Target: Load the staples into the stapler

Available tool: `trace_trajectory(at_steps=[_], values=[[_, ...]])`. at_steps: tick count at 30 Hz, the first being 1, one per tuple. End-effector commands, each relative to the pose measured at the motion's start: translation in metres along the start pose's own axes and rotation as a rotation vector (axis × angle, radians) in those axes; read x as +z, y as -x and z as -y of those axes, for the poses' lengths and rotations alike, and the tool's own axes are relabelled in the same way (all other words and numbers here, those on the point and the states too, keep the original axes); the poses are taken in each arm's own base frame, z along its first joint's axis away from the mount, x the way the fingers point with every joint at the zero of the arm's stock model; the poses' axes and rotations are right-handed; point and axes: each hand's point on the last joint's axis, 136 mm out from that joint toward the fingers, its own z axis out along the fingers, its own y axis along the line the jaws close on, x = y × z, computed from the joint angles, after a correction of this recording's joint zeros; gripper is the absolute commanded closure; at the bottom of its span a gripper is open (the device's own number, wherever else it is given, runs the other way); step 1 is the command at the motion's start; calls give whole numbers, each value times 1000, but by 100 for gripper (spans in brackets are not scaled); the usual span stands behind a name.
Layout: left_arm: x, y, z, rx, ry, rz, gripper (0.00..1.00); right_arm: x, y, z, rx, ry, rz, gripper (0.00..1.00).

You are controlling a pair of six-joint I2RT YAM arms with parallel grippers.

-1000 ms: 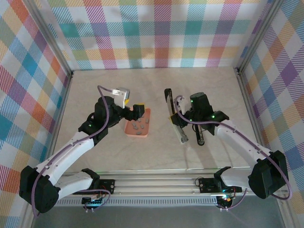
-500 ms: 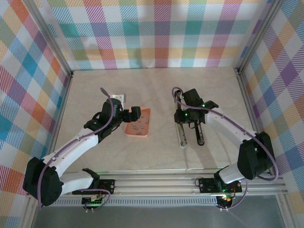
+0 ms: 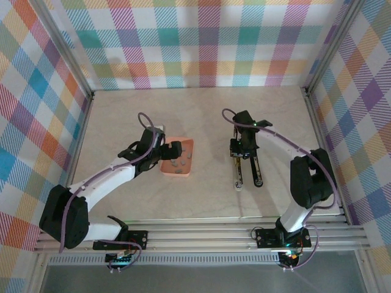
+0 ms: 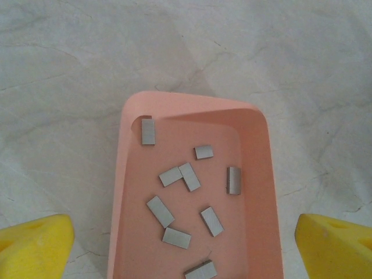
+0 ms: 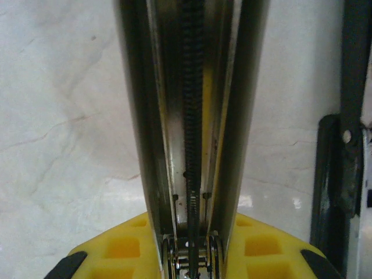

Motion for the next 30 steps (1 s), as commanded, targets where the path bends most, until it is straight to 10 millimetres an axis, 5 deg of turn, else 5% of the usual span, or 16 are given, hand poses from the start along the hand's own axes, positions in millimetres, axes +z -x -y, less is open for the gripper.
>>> trace_trajectory(at_steps=[1, 10, 22, 26, 30], values=[[0, 13, 8, -24, -20, 16, 3, -4, 11, 1, 33, -20, 0, 97], [8, 13, 12, -18, -24, -2, 3, 8, 33, 9, -10, -94, 20, 97], [29, -4, 29, -63, -91, -122, 6, 32, 25, 9, -63, -115, -33, 94], [34, -8, 36, -91, -117, -158, 7, 36, 24, 3, -70, -87, -32, 87], [39, -17, 43, -131, -140, -215, 9, 30, 24, -1, -102, -87, -29, 68]])
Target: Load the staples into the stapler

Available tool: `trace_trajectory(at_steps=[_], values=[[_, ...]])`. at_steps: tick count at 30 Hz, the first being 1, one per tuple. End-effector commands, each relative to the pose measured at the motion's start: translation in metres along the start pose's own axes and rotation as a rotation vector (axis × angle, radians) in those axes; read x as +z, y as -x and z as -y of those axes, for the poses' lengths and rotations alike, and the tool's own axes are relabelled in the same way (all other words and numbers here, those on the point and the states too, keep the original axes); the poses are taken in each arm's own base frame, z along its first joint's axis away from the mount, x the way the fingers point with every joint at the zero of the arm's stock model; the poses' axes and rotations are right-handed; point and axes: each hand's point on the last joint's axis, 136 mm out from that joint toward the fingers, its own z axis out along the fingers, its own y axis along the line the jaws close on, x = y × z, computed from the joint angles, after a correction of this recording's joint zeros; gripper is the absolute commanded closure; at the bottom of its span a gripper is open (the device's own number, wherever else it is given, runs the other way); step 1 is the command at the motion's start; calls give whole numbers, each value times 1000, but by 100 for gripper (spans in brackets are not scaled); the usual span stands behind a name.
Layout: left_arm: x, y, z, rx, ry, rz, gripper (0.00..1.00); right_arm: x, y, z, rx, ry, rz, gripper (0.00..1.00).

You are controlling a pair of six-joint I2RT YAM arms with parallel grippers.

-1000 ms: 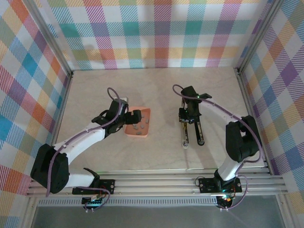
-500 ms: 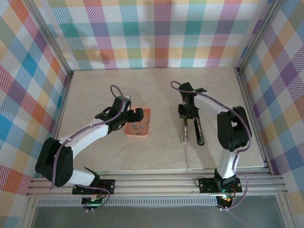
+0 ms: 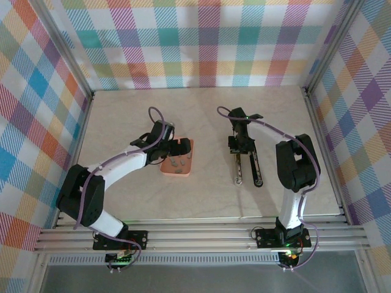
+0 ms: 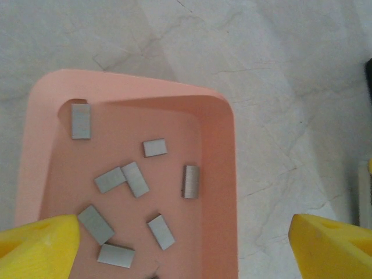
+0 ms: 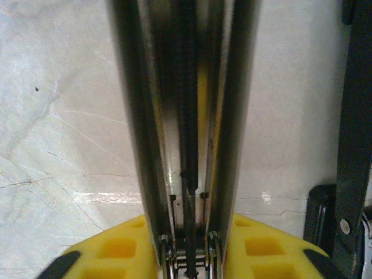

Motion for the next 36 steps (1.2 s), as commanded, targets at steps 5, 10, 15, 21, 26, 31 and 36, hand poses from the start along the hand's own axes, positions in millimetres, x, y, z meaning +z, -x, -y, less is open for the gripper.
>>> trace_trajectory(at_steps=[5, 10, 15, 21, 26, 31, 36], values=[[8, -12, 21, -48, -59, -96, 11, -28, 5, -11, -44, 43, 68, 59], [17, -24, 24, -42, -26, -173, 11, -60, 5, -6, -22, 64, 148, 57], [37, -35, 42, -15, -59, -258, 11, -85, -2, -7, 3, 122, 207, 57], [55, -47, 54, -5, -67, -308, 11, -92, -19, -6, 30, 169, 216, 58], [63, -56, 68, 10, -87, -352, 12, -94, -24, -2, 26, 161, 215, 58], [63, -65, 87, 17, -123, -362, 13, -96, -28, 0, 33, 167, 226, 59], [62, -79, 108, 37, -158, -371, 13, -107, -34, 3, 39, 175, 245, 60]])
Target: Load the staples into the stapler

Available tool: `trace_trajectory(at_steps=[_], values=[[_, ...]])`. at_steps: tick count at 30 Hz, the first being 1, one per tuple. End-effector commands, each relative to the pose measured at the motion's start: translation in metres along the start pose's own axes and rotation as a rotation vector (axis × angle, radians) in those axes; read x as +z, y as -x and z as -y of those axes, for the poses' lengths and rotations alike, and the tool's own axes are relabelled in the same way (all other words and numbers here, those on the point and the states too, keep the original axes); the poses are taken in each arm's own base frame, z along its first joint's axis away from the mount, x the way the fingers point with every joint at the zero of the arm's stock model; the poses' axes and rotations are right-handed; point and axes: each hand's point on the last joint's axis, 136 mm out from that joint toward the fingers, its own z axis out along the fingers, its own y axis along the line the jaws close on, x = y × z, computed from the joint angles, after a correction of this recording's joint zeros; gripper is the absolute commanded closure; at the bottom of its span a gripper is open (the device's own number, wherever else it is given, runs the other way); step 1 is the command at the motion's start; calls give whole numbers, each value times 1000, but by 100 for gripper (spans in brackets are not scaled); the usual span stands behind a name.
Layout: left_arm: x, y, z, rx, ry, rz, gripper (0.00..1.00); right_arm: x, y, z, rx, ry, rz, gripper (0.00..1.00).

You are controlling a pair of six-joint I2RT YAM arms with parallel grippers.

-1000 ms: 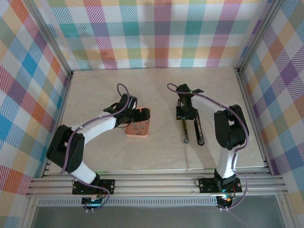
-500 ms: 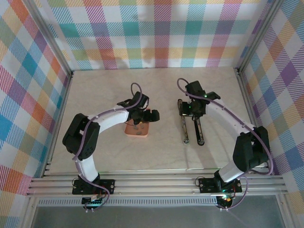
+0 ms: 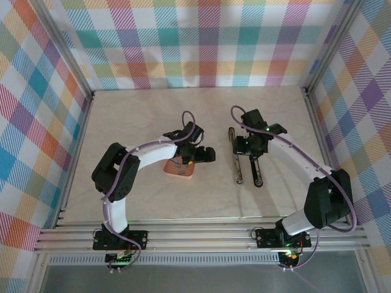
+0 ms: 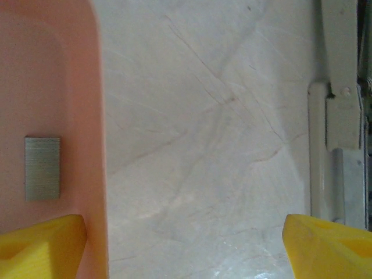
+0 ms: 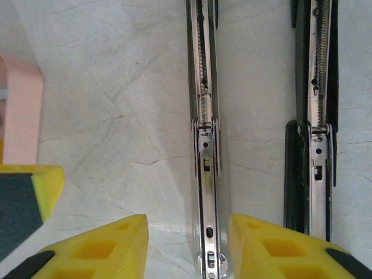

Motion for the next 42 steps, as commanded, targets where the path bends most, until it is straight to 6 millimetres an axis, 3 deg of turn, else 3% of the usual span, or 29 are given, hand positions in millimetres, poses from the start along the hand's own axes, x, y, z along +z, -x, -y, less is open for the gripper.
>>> trace_trajectory(at_steps=[1, 7, 12, 18, 21, 25, 30, 34, 42], values=[[2, -8, 27, 10, -51, -11, 13, -15, -4, 2, 27, 16, 21, 60], [8, -29, 63, 28, -104, -12, 13, -36, -7, 0, 40, 41, 40, 60], [1, -39, 74, 61, -92, 12, 12, -45, -16, -8, 74, 104, 35, 60], [-40, -26, 55, 107, 13, 104, 9, -48, -28, -21, 121, 201, 10, 59], [-60, -15, 37, 68, 23, 144, 8, -43, -32, -36, 175, 296, -10, 58], [-78, -2, 4, 9, 43, 189, 8, -32, -32, -60, 222, 435, -23, 47], [-77, 2, -37, -76, 65, 176, 8, -7, -35, -77, 274, 501, -81, 40], [-69, 1, -57, -91, 94, 148, 8, 14, -34, -86, 285, 510, -136, 40], [-43, -11, -51, -118, 4, 59, 9, 55, -31, -92, 316, 499, -196, 41]])
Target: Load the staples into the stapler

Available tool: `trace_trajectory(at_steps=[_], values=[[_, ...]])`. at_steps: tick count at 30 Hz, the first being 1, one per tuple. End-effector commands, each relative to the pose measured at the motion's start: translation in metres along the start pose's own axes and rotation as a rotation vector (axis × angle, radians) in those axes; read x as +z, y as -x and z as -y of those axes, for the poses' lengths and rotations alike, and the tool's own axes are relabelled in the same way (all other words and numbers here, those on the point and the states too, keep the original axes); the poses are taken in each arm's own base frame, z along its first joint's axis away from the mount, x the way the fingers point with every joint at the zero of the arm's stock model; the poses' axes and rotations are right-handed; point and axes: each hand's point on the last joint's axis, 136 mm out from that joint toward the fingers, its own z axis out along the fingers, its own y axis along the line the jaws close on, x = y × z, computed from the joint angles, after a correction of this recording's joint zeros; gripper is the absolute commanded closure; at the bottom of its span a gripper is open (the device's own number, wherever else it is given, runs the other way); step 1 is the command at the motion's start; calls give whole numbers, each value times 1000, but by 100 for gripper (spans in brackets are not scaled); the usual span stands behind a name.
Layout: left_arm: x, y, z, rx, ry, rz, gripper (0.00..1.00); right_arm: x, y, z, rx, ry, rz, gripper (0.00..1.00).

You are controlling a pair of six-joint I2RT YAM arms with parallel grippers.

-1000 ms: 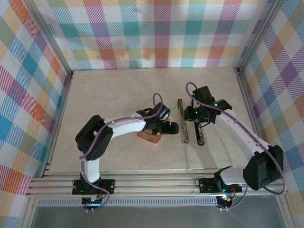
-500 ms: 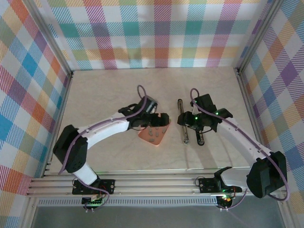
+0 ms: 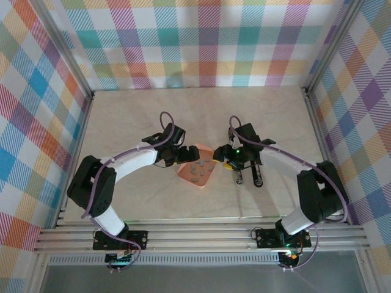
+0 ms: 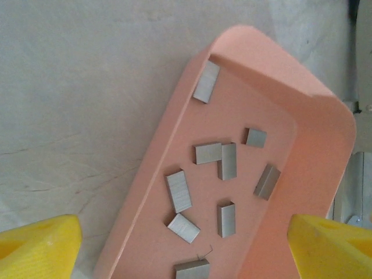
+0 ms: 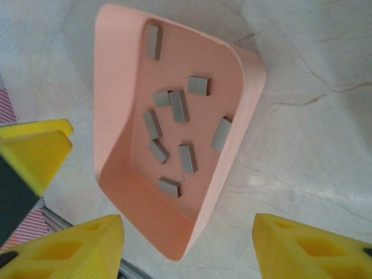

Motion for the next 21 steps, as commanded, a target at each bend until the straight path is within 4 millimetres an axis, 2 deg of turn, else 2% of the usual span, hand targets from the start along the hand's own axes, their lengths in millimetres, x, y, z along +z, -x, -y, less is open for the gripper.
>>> trace_trajectory(at_steps=[1, 7, 9, 16, 21], values=[[9, -12, 5, -10, -67, -52, 10, 8, 13, -17, -9, 52, 11, 41], [6, -20, 7, -35, -96, -65, 11, 23, 28, -22, -27, 54, 3, 42], [4, -16, 15, -27, -133, -42, 11, 25, 34, -27, -40, 59, 8, 42], [4, -28, 14, -47, -160, -47, 12, 37, 47, -36, -65, 72, -5, 44], [-3, -30, 10, -56, -160, -23, 12, 35, 52, -35, -94, 38, 6, 44]])
